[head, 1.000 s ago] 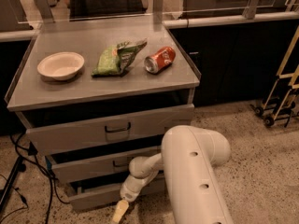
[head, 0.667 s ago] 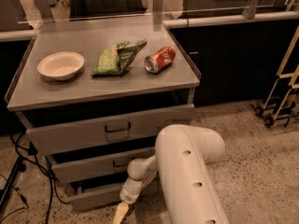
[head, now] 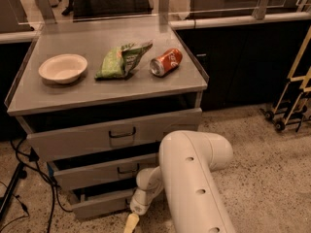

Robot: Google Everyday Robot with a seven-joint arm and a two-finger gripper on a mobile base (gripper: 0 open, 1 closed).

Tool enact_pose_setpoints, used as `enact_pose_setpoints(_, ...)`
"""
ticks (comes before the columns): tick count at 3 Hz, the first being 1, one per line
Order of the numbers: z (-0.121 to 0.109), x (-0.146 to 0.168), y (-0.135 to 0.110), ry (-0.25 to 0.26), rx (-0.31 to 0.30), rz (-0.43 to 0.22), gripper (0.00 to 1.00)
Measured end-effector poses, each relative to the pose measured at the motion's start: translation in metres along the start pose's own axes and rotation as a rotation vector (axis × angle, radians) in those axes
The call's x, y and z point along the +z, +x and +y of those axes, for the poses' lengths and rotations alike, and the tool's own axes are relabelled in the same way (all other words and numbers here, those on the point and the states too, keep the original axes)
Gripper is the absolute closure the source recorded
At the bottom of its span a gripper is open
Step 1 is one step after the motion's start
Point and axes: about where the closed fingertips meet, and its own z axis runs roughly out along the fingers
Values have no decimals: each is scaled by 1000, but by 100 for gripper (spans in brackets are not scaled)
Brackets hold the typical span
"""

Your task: Open bottom drawer

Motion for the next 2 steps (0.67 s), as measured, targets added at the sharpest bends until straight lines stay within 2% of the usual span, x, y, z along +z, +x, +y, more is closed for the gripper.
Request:
enact_pose_setpoints(1, -15, -22, 1, 52, 5, -13, 0)
enact_pose_setpoints(2, -15, -22, 1, 52, 5, -13, 0)
